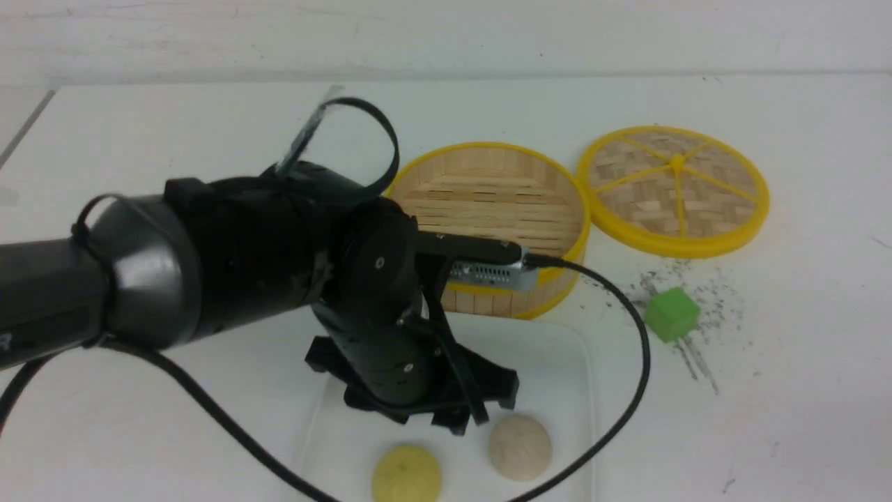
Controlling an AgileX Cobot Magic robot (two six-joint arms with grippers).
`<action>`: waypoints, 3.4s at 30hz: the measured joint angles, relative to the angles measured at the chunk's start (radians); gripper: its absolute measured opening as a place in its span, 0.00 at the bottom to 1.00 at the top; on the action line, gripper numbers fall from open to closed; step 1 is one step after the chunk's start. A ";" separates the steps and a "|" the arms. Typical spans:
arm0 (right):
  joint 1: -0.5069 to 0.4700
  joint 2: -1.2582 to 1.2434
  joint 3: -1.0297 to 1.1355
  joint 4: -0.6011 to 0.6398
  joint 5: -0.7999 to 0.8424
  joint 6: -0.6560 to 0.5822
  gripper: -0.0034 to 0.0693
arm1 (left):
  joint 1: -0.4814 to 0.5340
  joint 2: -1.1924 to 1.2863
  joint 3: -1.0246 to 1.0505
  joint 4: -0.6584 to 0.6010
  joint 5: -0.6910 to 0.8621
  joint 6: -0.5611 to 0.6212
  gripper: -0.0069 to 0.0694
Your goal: Put the steamed buns into the plate on the white tablecloth.
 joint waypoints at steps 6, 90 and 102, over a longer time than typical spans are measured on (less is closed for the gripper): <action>0.000 -0.227 0.007 -0.018 -0.043 0.001 0.03 | 0.000 0.000 -0.030 0.001 0.000 0.000 0.61; -0.722 -0.358 0.797 -0.017 -0.829 0.001 0.10 | 0.000 -0.024 -0.037 0.162 0.009 0.050 0.11; -0.725 -0.358 0.797 -0.016 -0.829 0.001 0.12 | 0.000 -0.337 -0.037 0.295 -0.004 0.050 0.11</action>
